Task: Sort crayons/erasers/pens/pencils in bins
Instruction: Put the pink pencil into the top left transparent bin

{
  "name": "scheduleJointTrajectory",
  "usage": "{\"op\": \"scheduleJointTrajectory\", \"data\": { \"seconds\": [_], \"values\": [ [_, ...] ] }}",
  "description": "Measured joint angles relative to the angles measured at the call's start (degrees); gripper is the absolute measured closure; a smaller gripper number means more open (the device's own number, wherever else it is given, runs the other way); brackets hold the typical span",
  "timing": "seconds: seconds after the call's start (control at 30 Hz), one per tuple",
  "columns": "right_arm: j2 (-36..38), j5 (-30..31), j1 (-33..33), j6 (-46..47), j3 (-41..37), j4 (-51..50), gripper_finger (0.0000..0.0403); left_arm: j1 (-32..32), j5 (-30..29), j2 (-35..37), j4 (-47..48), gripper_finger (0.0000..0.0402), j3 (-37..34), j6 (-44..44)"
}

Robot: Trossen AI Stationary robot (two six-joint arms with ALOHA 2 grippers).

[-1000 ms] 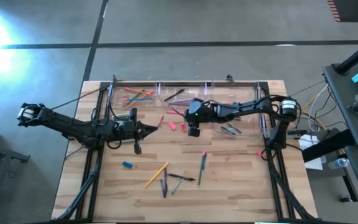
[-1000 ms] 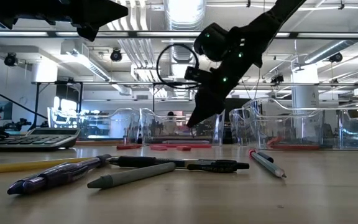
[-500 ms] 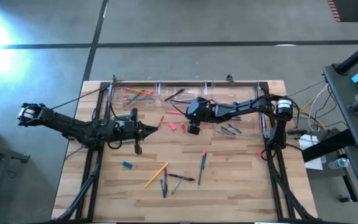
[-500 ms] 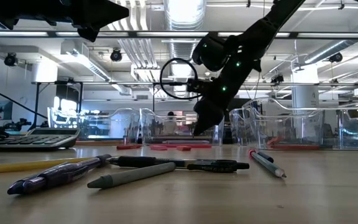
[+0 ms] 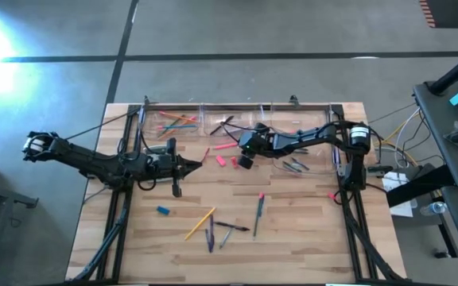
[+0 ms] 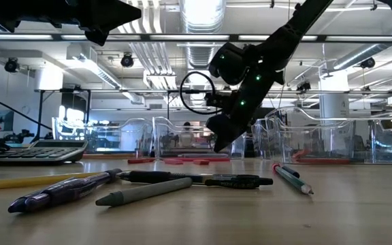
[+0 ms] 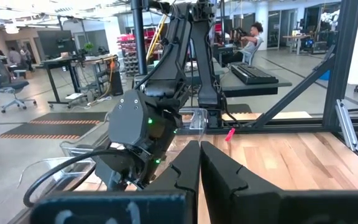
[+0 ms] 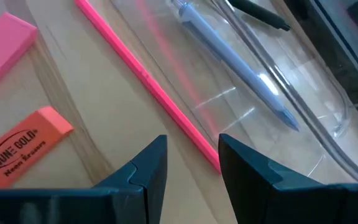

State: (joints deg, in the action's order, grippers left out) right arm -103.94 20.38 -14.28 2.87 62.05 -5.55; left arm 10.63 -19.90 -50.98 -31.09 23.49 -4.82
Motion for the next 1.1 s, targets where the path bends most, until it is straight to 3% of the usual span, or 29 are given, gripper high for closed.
{"op": "scheduleJointTrajectory", "data": {
  "seconds": [0.27, 0.43, 0.6, 0.8, 0.97, 1.1],
  "values": [
    [0.3, -1.8, 2.2, -1.9, 2.5, -1.3, 0.0268, 0.0, 0.1, 0.0, 0.0, 0.0402, 0.0, 0.0],
    [2.1, -2.8, 5.1, -5.0, 6.6, -8.4, 0.0268, 0.0, 0.1, -0.8, 0.5, 0.0402, 0.0, 0.0],
    [9.3, -5.1, 7.9, -5.0, 8.4, -12.5, 0.0268, -0.4, 0.1, -5.7, 1.2, 0.0402, 0.0, -0.2],
    [23.1, -4.9, 10.9, -2.3, 3.6, -12.7, 0.0268, -4.4, -1.2, -15.1, 0.5, 0.0396, 2.1, 3.3],
    [35.4, -4.3, 14.8, 1.3, -4.8, -9.0, 0.0268, -9.2, -0.3, -23.6, 7.7, 0.0343, 6.5, 7.4],
    [43.2, 1.0, 18.7, 3.2, -11.7, -6.6, 0.0268, -10.4, -3.5, -30.2, 14.7, 0.0279, 11.4, 8.7]
  ]
}}
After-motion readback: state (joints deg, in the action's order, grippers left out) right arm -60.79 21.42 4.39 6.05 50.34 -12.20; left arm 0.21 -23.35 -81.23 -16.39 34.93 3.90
